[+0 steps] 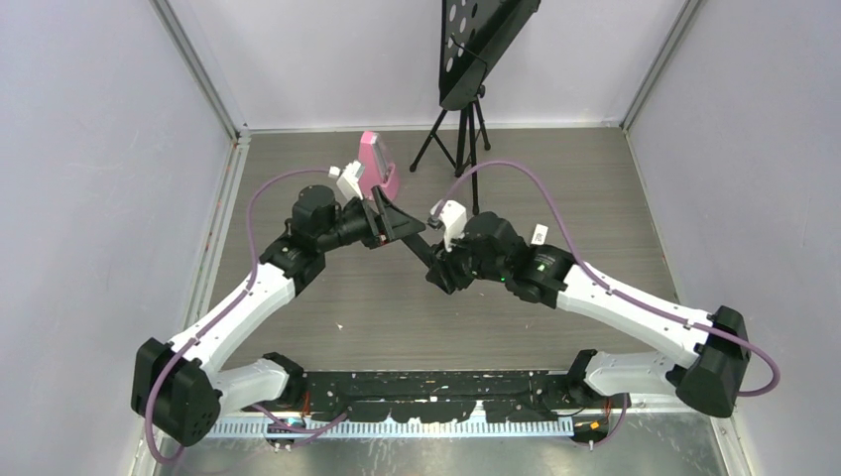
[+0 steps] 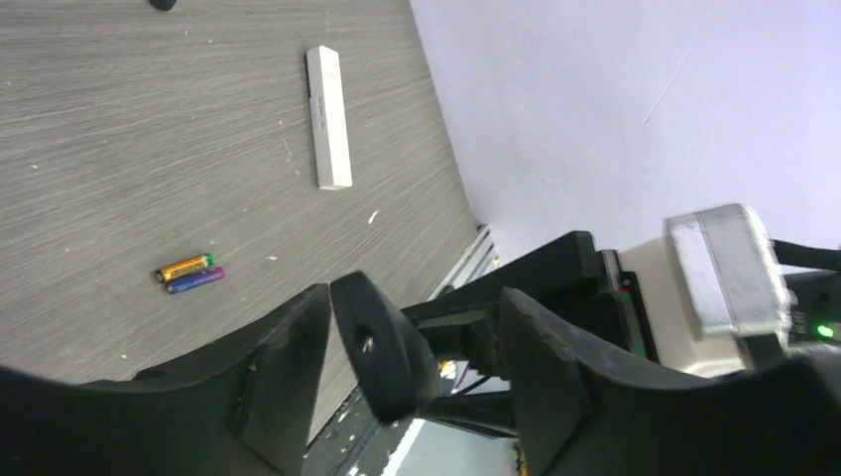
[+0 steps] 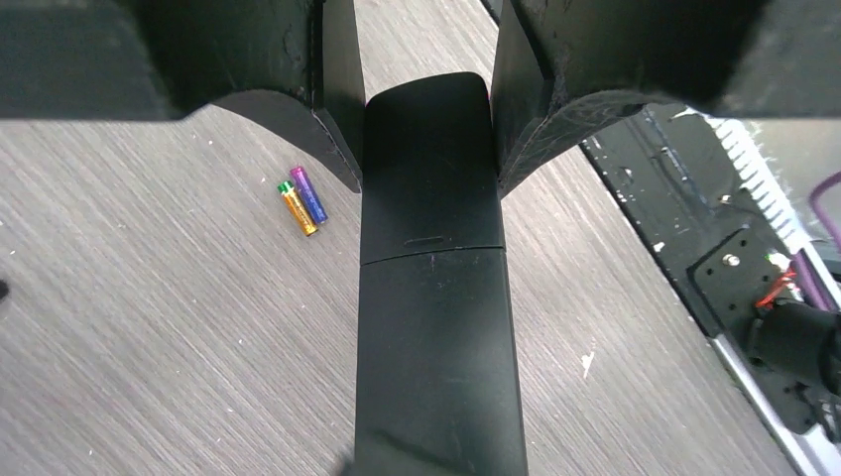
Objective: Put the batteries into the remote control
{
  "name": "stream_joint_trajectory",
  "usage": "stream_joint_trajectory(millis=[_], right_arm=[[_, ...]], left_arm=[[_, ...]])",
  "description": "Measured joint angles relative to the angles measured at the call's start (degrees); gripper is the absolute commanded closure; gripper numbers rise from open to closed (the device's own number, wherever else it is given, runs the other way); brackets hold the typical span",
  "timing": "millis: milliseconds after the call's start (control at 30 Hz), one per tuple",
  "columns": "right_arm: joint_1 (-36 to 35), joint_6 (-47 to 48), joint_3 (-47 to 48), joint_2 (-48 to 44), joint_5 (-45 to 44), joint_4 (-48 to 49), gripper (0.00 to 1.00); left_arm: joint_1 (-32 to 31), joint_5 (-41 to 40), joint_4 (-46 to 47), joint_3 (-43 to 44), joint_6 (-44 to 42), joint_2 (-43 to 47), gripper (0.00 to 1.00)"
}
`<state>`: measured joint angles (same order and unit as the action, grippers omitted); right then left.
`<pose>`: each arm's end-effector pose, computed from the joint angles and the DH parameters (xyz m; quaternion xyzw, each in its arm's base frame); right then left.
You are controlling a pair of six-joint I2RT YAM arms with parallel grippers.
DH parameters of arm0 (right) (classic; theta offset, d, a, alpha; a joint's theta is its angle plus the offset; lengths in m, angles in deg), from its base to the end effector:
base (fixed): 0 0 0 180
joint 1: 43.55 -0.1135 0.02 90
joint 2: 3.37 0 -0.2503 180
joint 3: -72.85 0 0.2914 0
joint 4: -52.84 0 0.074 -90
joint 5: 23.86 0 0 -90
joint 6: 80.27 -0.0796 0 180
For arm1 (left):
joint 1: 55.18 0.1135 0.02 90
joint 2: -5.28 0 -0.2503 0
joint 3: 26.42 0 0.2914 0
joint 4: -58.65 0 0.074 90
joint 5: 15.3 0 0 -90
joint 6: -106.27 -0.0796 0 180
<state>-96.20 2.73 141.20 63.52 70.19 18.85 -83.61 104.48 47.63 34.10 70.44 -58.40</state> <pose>0.2033 0.2756 0.2686 -0.3556 0.8011 0.2658 0.4014 0.2790 -0.1960 0.2867 -0.0159 0.7785 -0.5442 0.3123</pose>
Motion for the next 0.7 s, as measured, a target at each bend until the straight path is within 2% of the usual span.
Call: stream_joint_trajectory(millis=[100, 200, 300, 333, 367, 433, 467, 533, 700], right_arm=[[-2.03, 1.92, 1.57, 2.89, -3.61, -0.22, 0.76], [-3.13, 3.06, 2.69, 5.46, -7.04, -0.24, 0.76], [-3.56, 4.09, 3.19, 6.88, -9.49, -0.22, 0.75], [-3.63, 4.39, 3.21, 6.95, -10.14, -0.26, 0.70], [-3.67, 4.66, 3.21, 6.97, -10.47, -0.26, 0.60], [-3.89, 5.01, 3.21, 6.99, -11.02, -0.33, 0.38], [-3.93, 4.94, 3.21, 6.97, -11.17, -0.35, 0.29], [-3.87, 3.72, 3.21, 6.97, -11.74, -0.15, 0.21], [-2.89, -1.40, 3.19, 4.85, -9.97, -0.76, 0.10]], left_arm=[[0.02, 0.46, 2.12, -1.40, 3.08, -1.40, 0.60], [0.04, 0.85, 2.56, -3.17, 5.46, -2.25, 0.70], [0.24, 0.85, 2.40, -4.26, 6.29, -2.32, 0.90], [0.33, 0.85, 2.38, -4.55, 6.60, -2.32, 0.97], [0.37, 0.79, 2.47, -4.74, 6.88, -2.29, 1.00], [0.44, 0.90, 2.80, -5.09, 7.39, -2.29, 1.00], [0.44, 0.87, 3.13, -5.27, 7.67, -2.29, 1.00], [0.61, 1.81, 3.89, -5.77, 8.04, -2.23, 1.00], [2.86, 4.37, 6.60, -7.17, 7.30, -1.57, 1.00]])
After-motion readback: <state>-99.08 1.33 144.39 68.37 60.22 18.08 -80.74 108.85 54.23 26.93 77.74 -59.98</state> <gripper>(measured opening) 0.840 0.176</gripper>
